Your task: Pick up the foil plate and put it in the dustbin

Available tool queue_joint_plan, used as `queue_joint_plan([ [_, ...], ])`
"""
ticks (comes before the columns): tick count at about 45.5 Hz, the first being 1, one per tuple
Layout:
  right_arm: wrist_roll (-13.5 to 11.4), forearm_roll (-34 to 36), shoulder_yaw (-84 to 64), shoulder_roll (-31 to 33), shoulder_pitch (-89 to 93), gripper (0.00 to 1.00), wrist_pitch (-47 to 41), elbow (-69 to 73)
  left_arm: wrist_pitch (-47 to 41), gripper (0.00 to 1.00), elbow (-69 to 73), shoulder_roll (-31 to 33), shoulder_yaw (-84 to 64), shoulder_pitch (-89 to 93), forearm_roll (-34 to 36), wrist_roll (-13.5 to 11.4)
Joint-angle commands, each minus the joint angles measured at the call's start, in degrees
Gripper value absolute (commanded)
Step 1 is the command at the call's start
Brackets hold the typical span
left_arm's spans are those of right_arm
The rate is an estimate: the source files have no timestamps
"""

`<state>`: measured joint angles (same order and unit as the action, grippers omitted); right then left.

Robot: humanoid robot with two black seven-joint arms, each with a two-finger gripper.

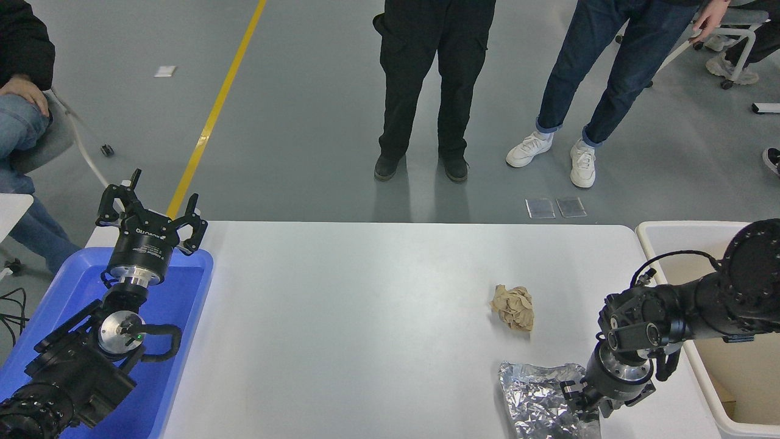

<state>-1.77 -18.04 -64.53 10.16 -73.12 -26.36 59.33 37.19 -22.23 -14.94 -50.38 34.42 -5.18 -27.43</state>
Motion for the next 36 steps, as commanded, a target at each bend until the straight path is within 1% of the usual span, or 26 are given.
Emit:
queue_joint_plan([
  [1, 0.10, 2.13, 1.16, 1.27, -0.35, 0.00, -0.54, 0.09, -0.01, 0.98, 0.00, 0.00, 0.02, 0.03, -0.01, 0.01],
  [18, 0.28, 2.22, 1.16, 4.17, -3.78, 0.00, -0.80, 0.88, -0.01, 0.98, 0.00, 0.00, 0.02, 0.03, -0.01, 0.01],
  [28, 0.45, 2.31, 0.10, 6.36, -12.64, 0.00, -1.59, 10.27, -0.01, 0.98, 0.00, 0.00, 0.02, 0.03, 0.08, 0.10],
  [31, 0.45, 2.31, -0.07, 7.15, -16.42, 0.00, -3.17, 13.17, -0.01, 0.98, 0.00, 0.00, 0.02, 0.03, 0.08, 0.10],
  [32, 0.54, 2.31, -0.07, 8.11, -19.57, 0.00, -5.70, 15.36, -0.01, 0.98, 0.00, 0.00, 0.02, 0.03, 0.08, 0.19],
  [36, 0.54, 2.40, 0.01, 8.83, -24.95, 0.00, -11.07, 17.93, -0.01, 0.98, 0.00, 0.00, 0.02, 0.03, 0.08, 0.19],
])
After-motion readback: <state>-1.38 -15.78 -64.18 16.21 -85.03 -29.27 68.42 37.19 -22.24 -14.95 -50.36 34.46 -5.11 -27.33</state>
